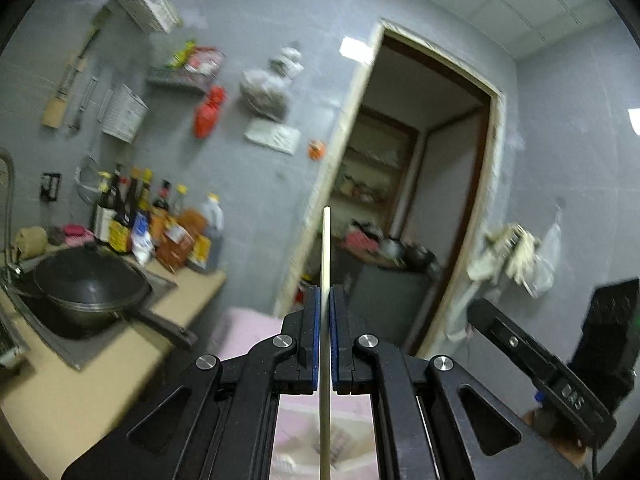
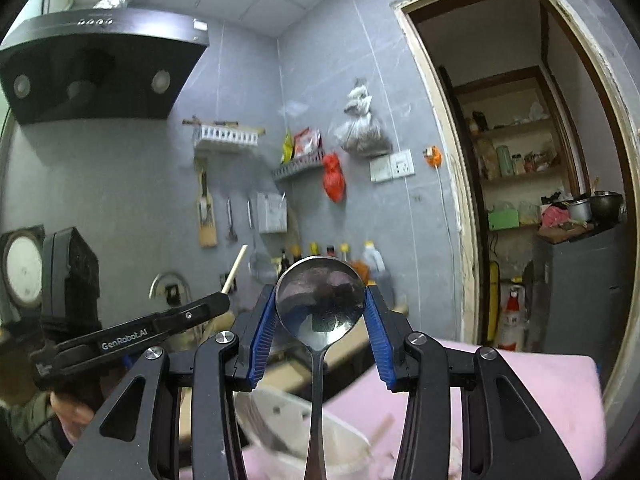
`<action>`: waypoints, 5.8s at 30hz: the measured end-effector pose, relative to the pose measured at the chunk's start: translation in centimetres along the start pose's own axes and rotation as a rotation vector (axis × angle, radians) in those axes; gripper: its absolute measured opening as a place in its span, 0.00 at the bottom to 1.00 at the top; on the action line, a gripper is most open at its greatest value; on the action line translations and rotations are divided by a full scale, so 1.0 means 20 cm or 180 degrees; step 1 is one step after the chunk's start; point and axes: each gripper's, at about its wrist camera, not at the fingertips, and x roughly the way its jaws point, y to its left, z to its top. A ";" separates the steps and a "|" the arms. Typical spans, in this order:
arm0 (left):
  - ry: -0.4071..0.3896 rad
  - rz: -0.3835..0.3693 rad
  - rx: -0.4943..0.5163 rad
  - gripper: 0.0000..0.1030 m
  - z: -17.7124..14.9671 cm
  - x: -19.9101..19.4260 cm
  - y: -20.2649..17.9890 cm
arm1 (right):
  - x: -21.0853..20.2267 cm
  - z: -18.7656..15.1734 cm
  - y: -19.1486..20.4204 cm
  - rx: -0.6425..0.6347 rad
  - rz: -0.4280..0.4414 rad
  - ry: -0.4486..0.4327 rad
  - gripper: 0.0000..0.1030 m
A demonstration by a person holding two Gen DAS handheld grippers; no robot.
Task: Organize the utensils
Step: 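Lift the spoon and chopstick and carry them over the white basket, then lower the spoon and chopstick into the basket and open both tools, then move both tools back over the remaining utensils on the cloth, then close the right tool on the silver knife while the left tool grasps the last chopstick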
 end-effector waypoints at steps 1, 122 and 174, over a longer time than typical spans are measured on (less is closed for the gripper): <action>-0.0042 0.0026 -0.0024 0.02 0.01 0.01 0.04 | 0.02 0.00 0.00 0.0021 -0.0024 -0.0036 0.39; 0.0209 0.0489 0.0493 0.94 -0.53 -0.18 -0.17 | -0.37 -0.30 -0.24 -0.0128 -0.1146 -0.0026 1.00; 0.3049 -0.0184 0.0501 0.32 -1.25 0.67 -0.70 | -0.62 -0.82 -0.71 -0.0493 -0.1133 0.2266 0.48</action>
